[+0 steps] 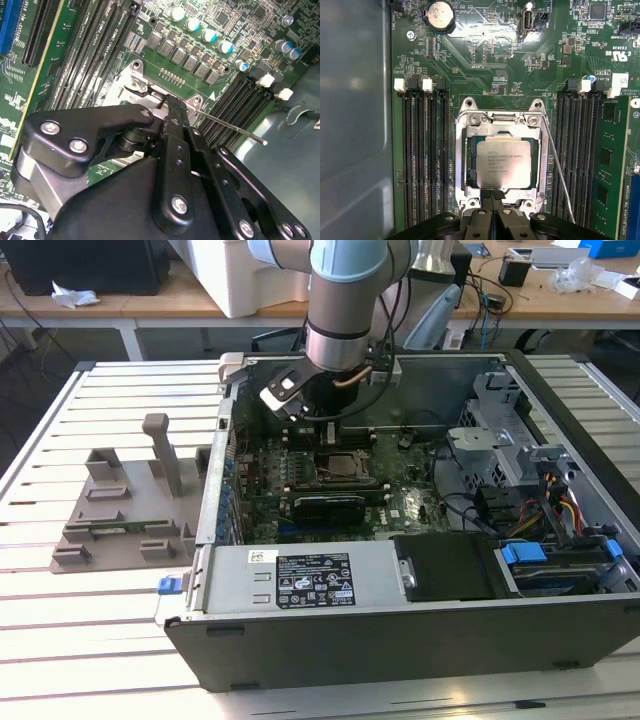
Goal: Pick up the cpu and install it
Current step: 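Close the cpu cover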
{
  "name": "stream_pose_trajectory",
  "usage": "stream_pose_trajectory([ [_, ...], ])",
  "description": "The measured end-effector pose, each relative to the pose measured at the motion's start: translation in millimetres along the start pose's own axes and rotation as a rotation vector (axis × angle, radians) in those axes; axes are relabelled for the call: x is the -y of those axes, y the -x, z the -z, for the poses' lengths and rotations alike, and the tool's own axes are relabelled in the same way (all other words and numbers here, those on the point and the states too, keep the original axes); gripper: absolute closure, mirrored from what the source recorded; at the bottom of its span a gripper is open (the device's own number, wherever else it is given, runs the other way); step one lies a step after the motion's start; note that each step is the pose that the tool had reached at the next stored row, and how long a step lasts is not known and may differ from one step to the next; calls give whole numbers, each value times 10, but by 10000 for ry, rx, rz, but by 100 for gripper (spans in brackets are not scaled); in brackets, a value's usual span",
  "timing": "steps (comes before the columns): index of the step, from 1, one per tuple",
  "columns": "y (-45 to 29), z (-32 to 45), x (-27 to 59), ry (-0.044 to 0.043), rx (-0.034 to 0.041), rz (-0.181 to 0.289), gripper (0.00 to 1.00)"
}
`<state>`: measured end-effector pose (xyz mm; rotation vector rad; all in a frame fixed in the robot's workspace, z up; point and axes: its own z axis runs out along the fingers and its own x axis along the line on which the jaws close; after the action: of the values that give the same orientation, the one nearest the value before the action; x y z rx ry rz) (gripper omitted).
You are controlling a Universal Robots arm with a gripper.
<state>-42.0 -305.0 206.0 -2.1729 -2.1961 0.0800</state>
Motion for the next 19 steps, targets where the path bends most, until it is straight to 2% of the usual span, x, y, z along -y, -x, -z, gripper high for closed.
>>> stream_pose_trajectory([
  [7,0,1,-33,2,-2,19,89],
  [12,0,8,-94,2,0,41,89],
  [14,0,38,-108,-3,0,42,89],
  [16,1,102,-111,-6,0,42,89],
  [17,1,159,-113,-11,0,41,89],
  [19,1,178,-160,-71,-5,42,89],
])
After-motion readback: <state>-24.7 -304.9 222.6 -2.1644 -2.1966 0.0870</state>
